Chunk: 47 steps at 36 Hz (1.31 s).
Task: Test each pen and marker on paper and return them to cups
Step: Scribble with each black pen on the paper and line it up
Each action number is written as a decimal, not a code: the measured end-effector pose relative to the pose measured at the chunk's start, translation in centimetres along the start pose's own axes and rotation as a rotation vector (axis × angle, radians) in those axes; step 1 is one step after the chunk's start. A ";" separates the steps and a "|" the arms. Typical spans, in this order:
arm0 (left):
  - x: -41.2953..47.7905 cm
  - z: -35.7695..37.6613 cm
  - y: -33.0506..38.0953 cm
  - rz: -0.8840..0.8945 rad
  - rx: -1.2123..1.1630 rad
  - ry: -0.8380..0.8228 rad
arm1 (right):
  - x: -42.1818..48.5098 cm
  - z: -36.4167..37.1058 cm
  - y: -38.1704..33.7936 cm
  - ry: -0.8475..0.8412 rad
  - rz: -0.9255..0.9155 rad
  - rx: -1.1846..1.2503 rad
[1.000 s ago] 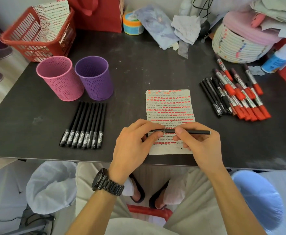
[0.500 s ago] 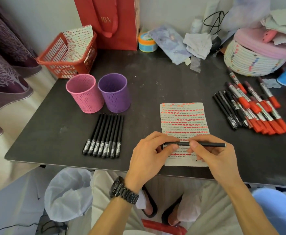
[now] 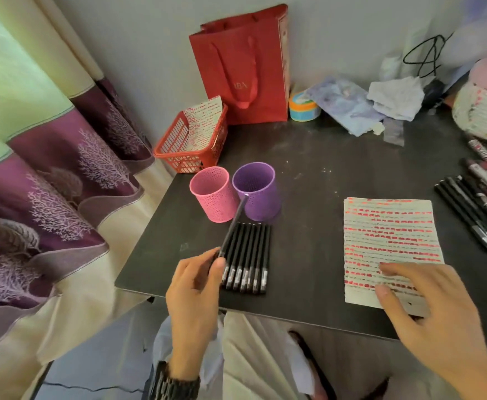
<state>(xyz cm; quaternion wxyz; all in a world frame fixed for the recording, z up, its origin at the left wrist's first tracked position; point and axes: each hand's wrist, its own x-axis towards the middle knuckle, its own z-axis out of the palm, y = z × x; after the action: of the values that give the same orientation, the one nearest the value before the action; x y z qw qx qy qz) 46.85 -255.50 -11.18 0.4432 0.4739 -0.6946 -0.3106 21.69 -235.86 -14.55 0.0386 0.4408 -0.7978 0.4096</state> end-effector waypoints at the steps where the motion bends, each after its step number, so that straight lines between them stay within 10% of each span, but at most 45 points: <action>1: 0.3 -0.7 -0.8 -0.032 0.035 0.013 | 0.0 0.2 0.0 -0.001 -0.001 -0.050; 12: 2.1 -1.5 -4.3 -0.071 0.447 -0.074 | 0.4 0.7 -0.1 -0.122 0.082 -0.245; 39: 2.0 -0.2 -3.4 -0.082 0.474 -0.058 | 0.2 1.3 0.7 -0.140 0.077 -0.275; 47: -1.0 2.8 0.8 0.313 0.499 -0.099 | 0.2 1.3 0.5 -0.153 0.096 -0.275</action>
<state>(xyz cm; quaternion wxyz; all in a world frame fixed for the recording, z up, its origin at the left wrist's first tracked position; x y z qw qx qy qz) 44.16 -254.28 -11.96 0.3211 0.4396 -0.8349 -0.0809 21.63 -236.74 -15.64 0.0181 0.4226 -0.8671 0.2631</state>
